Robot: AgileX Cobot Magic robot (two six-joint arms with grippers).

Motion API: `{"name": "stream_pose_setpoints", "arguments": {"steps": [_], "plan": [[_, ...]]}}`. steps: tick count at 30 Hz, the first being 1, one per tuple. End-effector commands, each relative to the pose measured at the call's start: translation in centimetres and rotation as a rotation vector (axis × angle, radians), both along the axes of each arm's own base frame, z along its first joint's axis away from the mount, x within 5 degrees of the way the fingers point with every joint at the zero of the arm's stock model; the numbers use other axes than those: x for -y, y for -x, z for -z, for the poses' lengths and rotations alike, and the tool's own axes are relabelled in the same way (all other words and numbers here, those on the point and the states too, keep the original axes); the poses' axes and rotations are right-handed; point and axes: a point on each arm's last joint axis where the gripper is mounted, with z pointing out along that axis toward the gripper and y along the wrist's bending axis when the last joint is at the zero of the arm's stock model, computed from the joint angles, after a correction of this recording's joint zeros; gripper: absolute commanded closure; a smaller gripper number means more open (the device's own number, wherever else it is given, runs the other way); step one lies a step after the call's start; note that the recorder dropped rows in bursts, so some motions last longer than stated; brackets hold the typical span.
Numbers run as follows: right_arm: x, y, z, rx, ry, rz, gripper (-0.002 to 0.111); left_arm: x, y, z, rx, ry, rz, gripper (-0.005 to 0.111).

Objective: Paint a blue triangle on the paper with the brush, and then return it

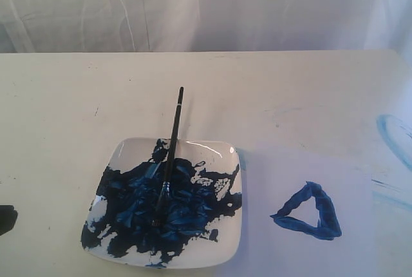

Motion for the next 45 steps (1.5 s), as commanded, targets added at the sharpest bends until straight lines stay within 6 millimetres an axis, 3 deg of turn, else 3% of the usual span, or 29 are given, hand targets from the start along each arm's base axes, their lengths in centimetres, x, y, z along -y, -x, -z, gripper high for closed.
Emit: {"name": "stream_pose_setpoints", "arguments": {"steps": [1,9,45], "plan": [[0.06,0.01,-0.03,0.013,0.09,-0.017,0.108,0.03,0.02,0.19,-0.015,0.009,-0.006,0.107],[0.06,0.0,-0.08,0.018,0.157,-0.035,0.108,0.03,0.02,0.19,-0.015,0.009,-0.006,0.107],[-0.79,0.05,-0.08,0.027,0.123,-0.171,0.108,0.03,0.02,0.19,-0.015,0.009,-0.006,0.107]]}}
